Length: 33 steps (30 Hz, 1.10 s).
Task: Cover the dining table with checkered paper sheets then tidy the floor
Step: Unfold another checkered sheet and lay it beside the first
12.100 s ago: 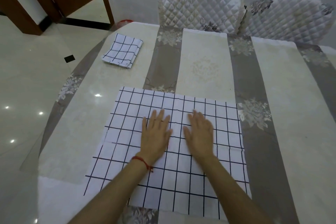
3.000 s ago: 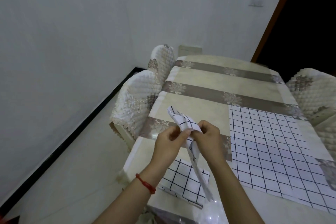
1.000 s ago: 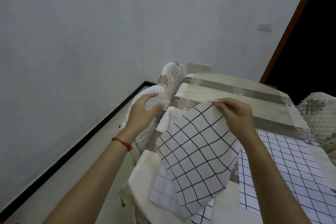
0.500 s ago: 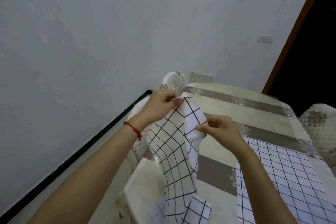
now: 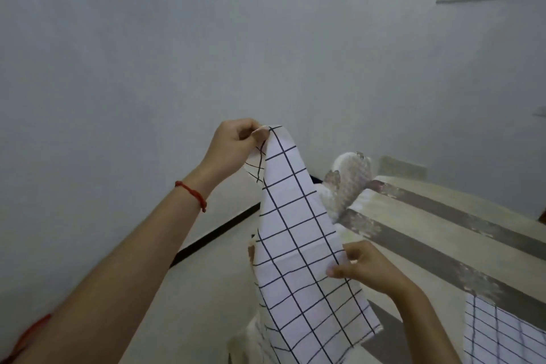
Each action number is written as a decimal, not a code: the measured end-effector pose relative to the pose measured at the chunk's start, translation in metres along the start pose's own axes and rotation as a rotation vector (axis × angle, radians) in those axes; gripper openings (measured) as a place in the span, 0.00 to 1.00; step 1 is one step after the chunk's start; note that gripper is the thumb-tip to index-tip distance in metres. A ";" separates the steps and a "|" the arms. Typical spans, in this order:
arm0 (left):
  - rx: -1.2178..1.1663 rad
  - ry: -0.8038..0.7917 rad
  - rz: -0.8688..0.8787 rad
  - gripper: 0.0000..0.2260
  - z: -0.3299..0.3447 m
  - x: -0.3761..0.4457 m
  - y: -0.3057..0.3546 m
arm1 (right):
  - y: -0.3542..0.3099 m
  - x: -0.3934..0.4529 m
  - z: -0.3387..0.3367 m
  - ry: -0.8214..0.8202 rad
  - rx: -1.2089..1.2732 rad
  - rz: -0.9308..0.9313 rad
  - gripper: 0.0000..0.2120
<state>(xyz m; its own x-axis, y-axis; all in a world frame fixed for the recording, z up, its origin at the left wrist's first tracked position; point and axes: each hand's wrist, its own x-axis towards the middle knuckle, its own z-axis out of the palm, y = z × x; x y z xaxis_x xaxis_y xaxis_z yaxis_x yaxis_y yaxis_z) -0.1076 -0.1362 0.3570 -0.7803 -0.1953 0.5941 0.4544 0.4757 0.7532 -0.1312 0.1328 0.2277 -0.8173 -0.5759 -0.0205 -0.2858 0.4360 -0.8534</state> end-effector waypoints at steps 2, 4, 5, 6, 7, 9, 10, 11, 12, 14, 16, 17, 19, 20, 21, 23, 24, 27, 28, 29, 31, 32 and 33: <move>0.028 0.095 -0.021 0.12 -0.031 -0.001 -0.007 | 0.000 0.019 0.014 -0.041 -0.029 0.029 0.12; 0.052 0.170 -0.039 0.11 -0.062 -0.002 -0.017 | -0.001 0.039 0.030 -0.070 -0.050 0.034 0.17; 0.062 0.197 -0.047 0.12 -0.078 -0.002 -0.024 | -0.003 0.049 0.038 -0.081 -0.045 0.032 0.18; 0.068 0.221 -0.055 0.12 -0.093 -0.002 -0.031 | -0.004 0.058 0.047 -0.083 -0.036 0.031 0.17; 0.067 0.242 -0.066 0.12 -0.108 -0.002 -0.040 | -0.007 0.069 0.056 -0.075 -0.024 0.027 0.16; 0.050 0.273 -0.087 0.12 -0.136 0.000 -0.058 | -0.014 0.089 0.071 -0.039 -0.013 0.025 0.14; 0.045 0.291 -0.098 0.13 -0.151 0.001 -0.069 | -0.018 0.101 0.080 -0.018 -0.010 0.024 0.14; 0.049 0.308 -0.105 0.14 -0.165 0.004 -0.082 | -0.023 0.113 0.089 0.008 -0.001 0.020 0.14; 0.057 0.323 -0.113 0.15 -0.178 0.007 -0.095 | -0.029 0.124 0.097 0.038 0.003 0.008 0.16; 0.064 0.350 -0.140 0.13 -0.208 0.016 -0.123 | -0.043 0.148 0.115 0.102 0.014 -0.019 0.18; 0.068 0.358 -0.167 0.08 -0.235 0.027 -0.149 | -0.054 0.170 0.130 0.167 0.028 -0.032 0.14; 0.066 0.365 -0.168 0.07 -0.247 0.032 -0.161 | -0.059 0.181 0.137 0.203 0.030 -0.036 0.11; 0.055 0.384 -0.157 0.07 -0.266 0.043 -0.183 | -0.065 0.200 0.148 0.274 0.035 -0.048 0.06; 0.052 0.386 -0.158 0.07 -0.272 0.049 -0.194 | -0.068 0.208 0.153 0.298 0.037 -0.054 0.04; 0.052 0.384 -0.166 0.07 -0.277 0.055 -0.205 | -0.070 0.216 0.157 0.322 0.036 -0.057 0.04; 0.056 0.373 -0.192 0.07 -0.281 0.069 -0.224 | -0.075 0.227 0.162 0.373 0.034 -0.069 0.04; 0.058 0.367 -0.199 0.08 -0.282 0.076 -0.233 | -0.076 0.233 0.164 0.406 0.025 -0.080 0.05; 0.042 0.339 -0.204 0.11 -0.277 0.104 -0.255 | -0.074 0.252 0.160 0.507 -0.016 -0.080 0.07; 0.031 0.327 -0.205 0.12 -0.272 0.114 -0.262 | -0.071 0.259 0.157 0.522 -0.034 -0.087 0.08; 0.025 0.315 -0.204 0.11 -0.267 0.125 -0.271 | -0.067 0.266 0.152 0.538 -0.047 -0.091 0.10; 0.032 0.283 -0.203 0.11 -0.255 0.149 -0.289 | -0.062 0.280 0.140 0.577 -0.068 -0.092 0.13; 0.036 0.257 -0.192 0.11 -0.247 0.161 -0.298 | -0.060 0.288 0.134 0.599 -0.088 -0.093 0.14; 0.040 0.229 -0.178 0.13 -0.239 0.174 -0.308 | -0.058 0.295 0.127 0.621 -0.100 -0.086 0.13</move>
<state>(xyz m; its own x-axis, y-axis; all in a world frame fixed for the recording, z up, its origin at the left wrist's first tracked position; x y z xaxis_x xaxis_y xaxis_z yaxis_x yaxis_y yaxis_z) -0.2803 -0.5218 0.2963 -0.7266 -0.4652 0.5056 0.2983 0.4494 0.8421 -0.2926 -0.1503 0.2054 -0.9186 -0.1162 0.3776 -0.3842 0.4860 -0.7850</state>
